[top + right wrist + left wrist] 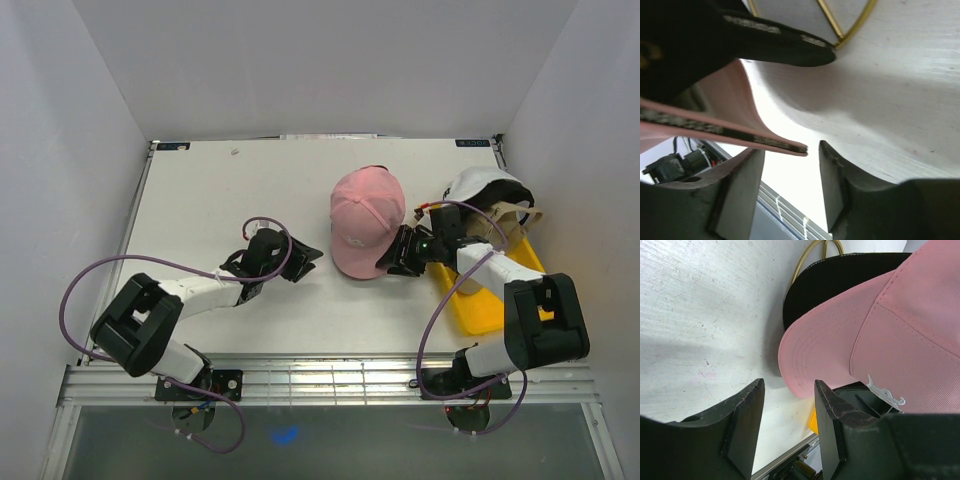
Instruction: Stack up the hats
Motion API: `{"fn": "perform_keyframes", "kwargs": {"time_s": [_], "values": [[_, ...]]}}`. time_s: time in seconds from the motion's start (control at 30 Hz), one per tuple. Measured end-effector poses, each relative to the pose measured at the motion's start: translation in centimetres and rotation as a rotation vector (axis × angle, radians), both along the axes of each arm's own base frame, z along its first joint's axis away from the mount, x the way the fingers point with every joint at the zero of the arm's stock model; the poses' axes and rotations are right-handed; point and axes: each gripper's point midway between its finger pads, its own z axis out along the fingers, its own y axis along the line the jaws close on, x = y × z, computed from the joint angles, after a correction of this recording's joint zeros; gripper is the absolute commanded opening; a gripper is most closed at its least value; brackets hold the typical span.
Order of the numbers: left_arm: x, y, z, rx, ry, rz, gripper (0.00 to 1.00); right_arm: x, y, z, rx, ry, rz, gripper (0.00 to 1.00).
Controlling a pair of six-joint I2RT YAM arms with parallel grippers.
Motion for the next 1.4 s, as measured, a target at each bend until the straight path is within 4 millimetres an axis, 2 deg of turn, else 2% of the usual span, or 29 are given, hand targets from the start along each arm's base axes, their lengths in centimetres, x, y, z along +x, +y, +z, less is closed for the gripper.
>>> {"fn": "perform_keyframes", "kwargs": {"time_s": [0.13, 0.23, 0.47, 0.97, 1.2, 1.4], "values": [[-0.1, 0.1, 0.4, -0.002, -0.006, 0.002, 0.54, -0.2, -0.3, -1.1, -0.038, 0.022, 0.002, 0.57], [-0.1, 0.2, 1.5, -0.015, -0.030, 0.001, 0.54, -0.2, -0.3, -1.7, -0.061, 0.037, 0.010, 0.57], [-0.1, 0.7, 3.8, -0.028, -0.081, 0.018, 0.54, 0.3, 0.2, -1.8, -0.096, 0.049, 0.025, 0.58], [-0.4, 1.7, 4.4, 0.002, -0.096, 0.040, 0.54, 1.4, 2.2, -1.7, -0.163, 0.063, 0.074, 0.59], [-0.4, 2.1, 5.1, 0.013, -0.115, 0.046, 0.54, 1.6, 3.9, -1.5, -0.188, 0.048, 0.126, 0.59], [-0.5, 2.2, 5.7, 0.019, -0.131, 0.042, 0.55, 1.4, 3.8, -1.7, -0.213, 0.049, 0.131, 0.62]]}}
